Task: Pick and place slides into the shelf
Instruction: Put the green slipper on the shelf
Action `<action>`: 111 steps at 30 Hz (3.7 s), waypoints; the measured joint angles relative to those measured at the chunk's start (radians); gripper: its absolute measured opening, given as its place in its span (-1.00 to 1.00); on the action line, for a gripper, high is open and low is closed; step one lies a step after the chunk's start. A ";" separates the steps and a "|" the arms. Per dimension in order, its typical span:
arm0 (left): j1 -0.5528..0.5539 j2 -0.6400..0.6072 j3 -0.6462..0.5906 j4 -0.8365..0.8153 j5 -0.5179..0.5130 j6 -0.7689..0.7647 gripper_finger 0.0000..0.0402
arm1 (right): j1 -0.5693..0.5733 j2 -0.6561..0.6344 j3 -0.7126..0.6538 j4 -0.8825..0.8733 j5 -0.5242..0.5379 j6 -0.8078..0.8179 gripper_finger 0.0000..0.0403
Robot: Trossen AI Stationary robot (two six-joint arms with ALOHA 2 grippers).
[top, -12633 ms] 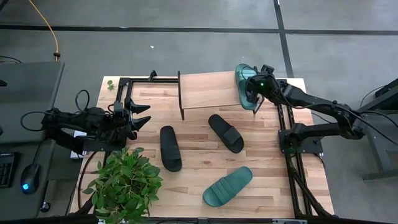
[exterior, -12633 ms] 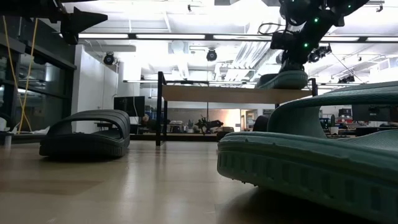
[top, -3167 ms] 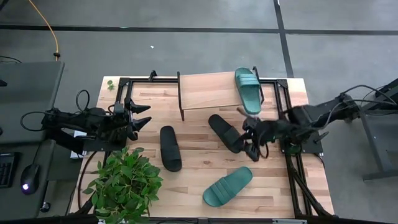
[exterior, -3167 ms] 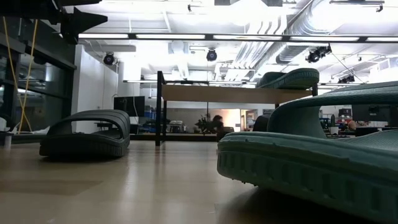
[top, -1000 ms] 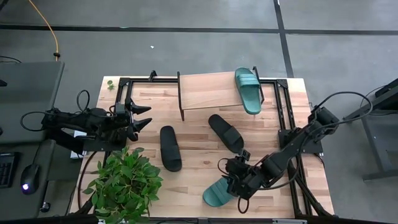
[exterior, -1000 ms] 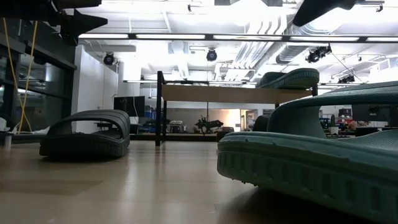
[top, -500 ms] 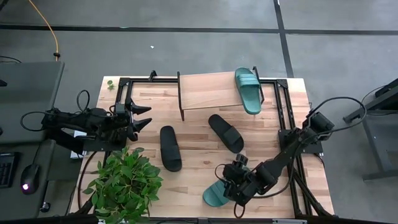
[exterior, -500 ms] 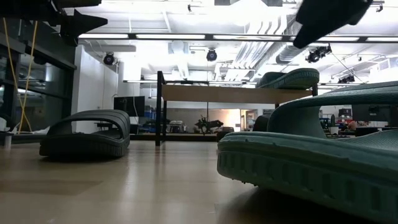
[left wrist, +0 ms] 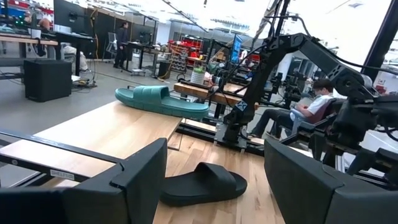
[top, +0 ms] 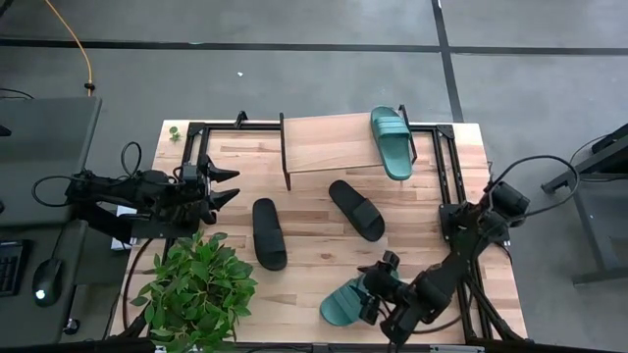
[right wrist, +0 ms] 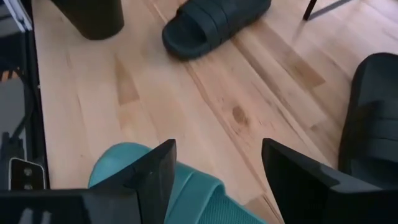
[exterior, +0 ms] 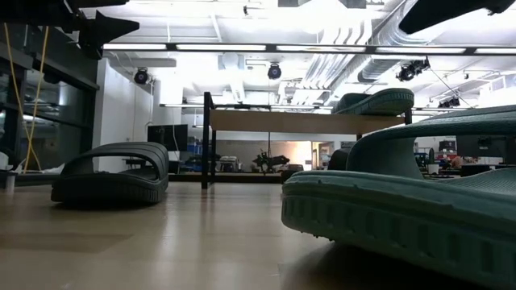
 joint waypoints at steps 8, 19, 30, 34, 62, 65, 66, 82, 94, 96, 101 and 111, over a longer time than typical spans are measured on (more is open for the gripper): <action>0.000 0.000 0.000 -0.006 0.008 -0.021 0.25 | 0.035 0.001 0.000 -0.003 0.021 0.086 0.13; 0.000 0.000 0.000 -0.025 0.008 -0.026 0.25 | 0.046 0.102 0.000 -0.058 -0.078 0.238 0.13; 0.000 0.000 0.000 -0.026 0.008 -0.027 0.25 | 0.124 0.129 0.000 -0.013 -0.052 0.370 0.13; 0.000 0.000 0.000 -0.026 0.008 -0.026 0.25 | 0.134 0.135 0.000 -0.001 -0.046 0.381 0.13; 0.000 0.000 0.000 -0.027 0.008 -0.039 0.25 | 0.136 0.253 0.000 0.088 -0.011 0.446 0.13; 0.000 0.000 0.000 -0.027 0.008 -0.039 0.25 | 0.135 0.253 0.000 0.092 -0.010 0.442 0.13; 0.000 0.000 0.000 -0.027 0.008 -0.039 0.25 | 0.135 0.253 0.000 0.092 -0.008 0.441 0.13; 0.000 0.000 0.000 -0.027 0.008 -0.040 0.25 | 0.135 0.254 0.000 0.094 -0.002 0.440 -0.22; 0.000 0.000 0.000 -0.027 0.008 -0.040 0.25 | 0.133 0.254 0.000 0.077 0.026 0.440 -0.61; 0.000 0.000 0.000 -0.028 0.008 -0.040 0.25 | 0.134 0.254 0.000 0.074 0.027 0.440 -0.65; 0.000 0.000 0.000 -0.029 0.007 -0.040 0.25 | 0.133 0.254 0.000 0.070 0.030 0.440 -0.78; 0.000 0.000 0.000 -0.034 0.007 -0.040 0.25 | 0.134 0.254 0.000 0.065 0.038 0.440 -0.93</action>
